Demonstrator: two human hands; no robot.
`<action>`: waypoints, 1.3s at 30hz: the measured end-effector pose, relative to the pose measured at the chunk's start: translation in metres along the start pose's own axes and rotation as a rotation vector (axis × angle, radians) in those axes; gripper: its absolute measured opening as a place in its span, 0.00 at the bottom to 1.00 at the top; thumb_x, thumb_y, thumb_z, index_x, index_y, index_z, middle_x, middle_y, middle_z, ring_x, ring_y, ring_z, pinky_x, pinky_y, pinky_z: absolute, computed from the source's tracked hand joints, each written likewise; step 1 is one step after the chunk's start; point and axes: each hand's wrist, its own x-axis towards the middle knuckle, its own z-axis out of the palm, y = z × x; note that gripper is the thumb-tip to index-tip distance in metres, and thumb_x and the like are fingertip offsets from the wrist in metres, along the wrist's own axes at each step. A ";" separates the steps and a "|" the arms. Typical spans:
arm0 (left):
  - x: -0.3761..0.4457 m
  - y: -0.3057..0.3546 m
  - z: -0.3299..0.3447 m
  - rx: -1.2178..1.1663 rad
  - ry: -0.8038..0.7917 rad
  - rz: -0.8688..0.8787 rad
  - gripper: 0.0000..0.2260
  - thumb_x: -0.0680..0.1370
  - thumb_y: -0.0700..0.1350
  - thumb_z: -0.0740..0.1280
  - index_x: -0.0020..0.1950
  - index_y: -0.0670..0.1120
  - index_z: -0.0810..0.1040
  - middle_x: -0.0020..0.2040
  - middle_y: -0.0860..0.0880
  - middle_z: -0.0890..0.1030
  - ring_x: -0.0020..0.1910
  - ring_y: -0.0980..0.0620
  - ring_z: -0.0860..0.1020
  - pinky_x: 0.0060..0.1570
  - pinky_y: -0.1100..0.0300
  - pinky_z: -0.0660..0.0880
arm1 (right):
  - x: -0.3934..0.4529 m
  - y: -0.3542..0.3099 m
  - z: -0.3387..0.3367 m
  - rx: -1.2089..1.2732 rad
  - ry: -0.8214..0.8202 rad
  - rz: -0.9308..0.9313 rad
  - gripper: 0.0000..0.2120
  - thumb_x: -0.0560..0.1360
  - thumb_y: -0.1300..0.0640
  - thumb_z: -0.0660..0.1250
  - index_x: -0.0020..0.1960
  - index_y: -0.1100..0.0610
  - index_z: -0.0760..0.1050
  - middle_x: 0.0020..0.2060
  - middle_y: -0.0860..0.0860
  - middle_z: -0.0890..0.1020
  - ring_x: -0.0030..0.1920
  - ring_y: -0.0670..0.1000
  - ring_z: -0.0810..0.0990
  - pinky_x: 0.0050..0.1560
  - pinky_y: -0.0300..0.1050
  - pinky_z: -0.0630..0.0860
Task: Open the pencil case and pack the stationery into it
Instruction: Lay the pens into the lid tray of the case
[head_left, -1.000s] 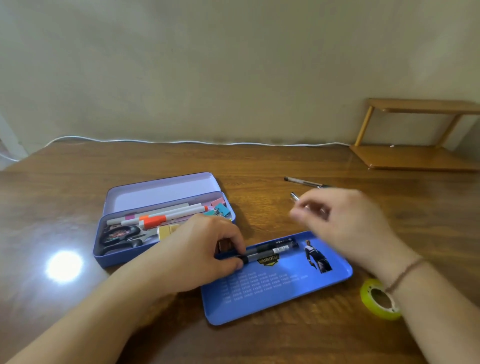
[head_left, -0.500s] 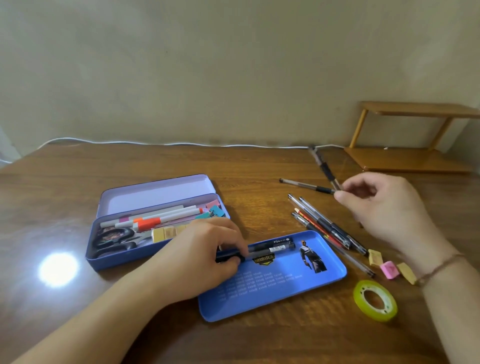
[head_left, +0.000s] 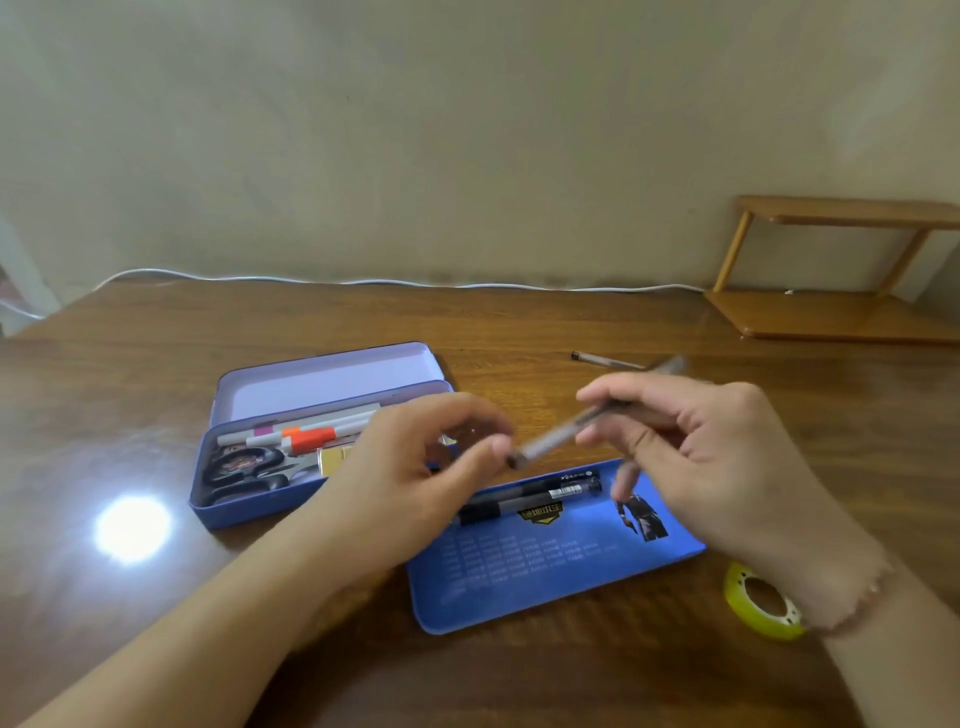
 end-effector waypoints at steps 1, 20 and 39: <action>-0.001 0.003 0.000 -0.127 -0.007 -0.014 0.10 0.77 0.55 0.64 0.51 0.53 0.82 0.43 0.55 0.82 0.44 0.52 0.81 0.43 0.56 0.78 | -0.002 -0.003 0.005 -0.124 -0.006 -0.085 0.10 0.77 0.53 0.66 0.56 0.48 0.81 0.34 0.43 0.84 0.28 0.43 0.82 0.27 0.35 0.76; 0.000 0.005 -0.010 -0.017 0.133 0.076 0.07 0.70 0.42 0.76 0.40 0.55 0.83 0.37 0.57 0.85 0.37 0.56 0.83 0.40 0.68 0.77 | 0.007 0.013 -0.013 -0.112 -0.220 0.076 0.09 0.72 0.53 0.73 0.48 0.41 0.82 0.44 0.36 0.82 0.47 0.40 0.79 0.44 0.30 0.73; -0.003 -0.012 -0.007 0.428 -0.295 0.189 0.05 0.72 0.49 0.73 0.46 0.56 0.81 0.51 0.62 0.78 0.51 0.63 0.76 0.50 0.61 0.77 | 0.007 0.019 0.017 -0.409 -0.345 0.092 0.06 0.69 0.45 0.74 0.44 0.42 0.80 0.38 0.40 0.78 0.44 0.40 0.76 0.47 0.46 0.77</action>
